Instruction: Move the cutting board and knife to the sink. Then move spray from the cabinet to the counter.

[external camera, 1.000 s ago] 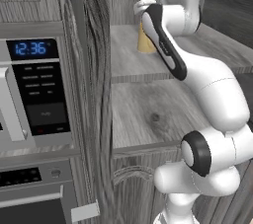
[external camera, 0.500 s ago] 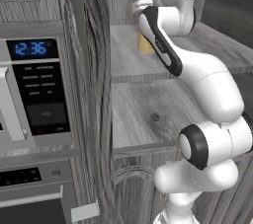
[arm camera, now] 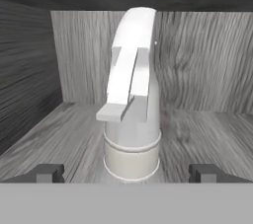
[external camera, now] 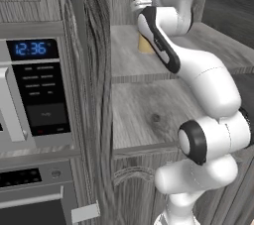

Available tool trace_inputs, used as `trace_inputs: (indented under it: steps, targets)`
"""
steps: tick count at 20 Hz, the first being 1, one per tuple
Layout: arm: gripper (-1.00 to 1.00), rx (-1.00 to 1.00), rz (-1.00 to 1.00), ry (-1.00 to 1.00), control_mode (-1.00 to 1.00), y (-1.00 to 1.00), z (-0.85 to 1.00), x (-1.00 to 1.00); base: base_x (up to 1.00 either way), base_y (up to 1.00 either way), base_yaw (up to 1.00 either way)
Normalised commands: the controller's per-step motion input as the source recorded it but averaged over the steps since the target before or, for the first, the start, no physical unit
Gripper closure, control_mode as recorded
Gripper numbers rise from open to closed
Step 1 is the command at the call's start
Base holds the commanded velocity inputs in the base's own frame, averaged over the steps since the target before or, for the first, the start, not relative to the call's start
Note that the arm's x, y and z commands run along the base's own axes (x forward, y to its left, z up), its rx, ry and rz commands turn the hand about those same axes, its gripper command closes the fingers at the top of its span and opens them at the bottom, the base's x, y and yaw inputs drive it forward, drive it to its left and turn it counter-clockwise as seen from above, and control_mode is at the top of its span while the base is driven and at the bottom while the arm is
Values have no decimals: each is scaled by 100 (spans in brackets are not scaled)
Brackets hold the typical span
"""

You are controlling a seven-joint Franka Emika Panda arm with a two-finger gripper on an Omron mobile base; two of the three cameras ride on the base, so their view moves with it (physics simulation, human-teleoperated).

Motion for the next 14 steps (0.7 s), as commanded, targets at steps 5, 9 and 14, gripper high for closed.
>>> trace_inputs:
  steps: [5, 9, 14]
  targets:
    - [-100, 0, 0, 0, -100, 0, 0, 25, 0, 0, 0]
    - [-100, 0, 0, 0, -100, 0, 0, 24, 0, 0, 0]
    - [-100, 0, 0, 0, -100, 0, 0, 25, 0, 0, 0]
